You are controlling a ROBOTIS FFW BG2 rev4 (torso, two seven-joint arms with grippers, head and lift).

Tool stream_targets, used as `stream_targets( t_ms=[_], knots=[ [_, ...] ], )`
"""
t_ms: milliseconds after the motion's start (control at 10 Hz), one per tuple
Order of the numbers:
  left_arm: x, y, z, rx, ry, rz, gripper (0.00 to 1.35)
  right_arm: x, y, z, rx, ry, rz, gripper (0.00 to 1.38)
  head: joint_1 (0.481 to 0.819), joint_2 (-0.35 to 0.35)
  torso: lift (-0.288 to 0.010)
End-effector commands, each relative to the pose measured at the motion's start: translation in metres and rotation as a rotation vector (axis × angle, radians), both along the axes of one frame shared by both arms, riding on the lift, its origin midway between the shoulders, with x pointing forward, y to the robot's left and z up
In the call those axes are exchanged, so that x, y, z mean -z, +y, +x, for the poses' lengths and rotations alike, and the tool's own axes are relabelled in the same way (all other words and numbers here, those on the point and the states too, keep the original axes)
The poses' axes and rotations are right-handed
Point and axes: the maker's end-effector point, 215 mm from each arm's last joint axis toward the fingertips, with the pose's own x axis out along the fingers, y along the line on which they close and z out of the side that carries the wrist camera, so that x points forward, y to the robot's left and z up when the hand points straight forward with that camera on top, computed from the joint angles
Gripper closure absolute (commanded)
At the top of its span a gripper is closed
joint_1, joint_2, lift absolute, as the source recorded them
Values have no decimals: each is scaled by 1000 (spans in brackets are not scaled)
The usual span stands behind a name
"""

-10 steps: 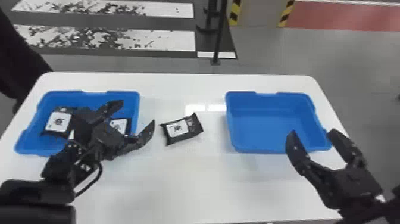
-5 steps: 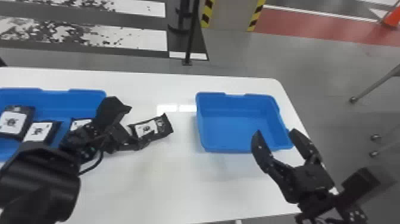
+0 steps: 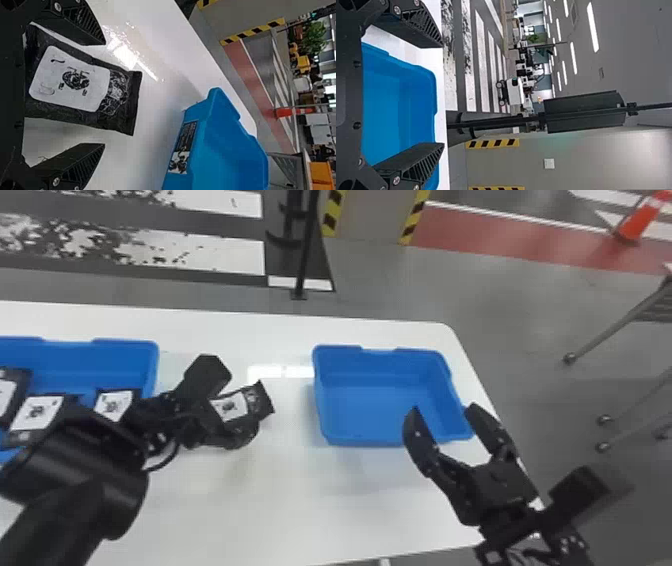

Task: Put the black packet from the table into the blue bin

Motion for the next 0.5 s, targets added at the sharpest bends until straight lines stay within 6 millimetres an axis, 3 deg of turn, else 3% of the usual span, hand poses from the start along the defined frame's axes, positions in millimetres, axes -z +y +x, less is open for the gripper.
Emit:
stream_targets(
  t_ms=[0, 100, 200, 300, 400],
  knots=[
    [8, 6, 6, -2, 15, 30, 116, 2, 0, 0, -1, 3, 0, 133, 695, -264, -110],
    [10, 12, 10, -11, 25, 49, 153, 2, 0, -1, -1, 5, 4, 133, 695, -262, -110],
    [24, 22, 5, -41, 82, 66, 348, 2, 0, -1, -1, 5, 6, 133, 695, -255, -110],
    [31, 26, 1, -59, 116, 68, 739, 2, 0, -1, -1, 5, 8, 133, 695, -243, -110],
    [33, 23, -4, -53, 126, 55, 996, 2, 0, -1, -1, 5, 8, 133, 695, -238, -110]
  ],
)
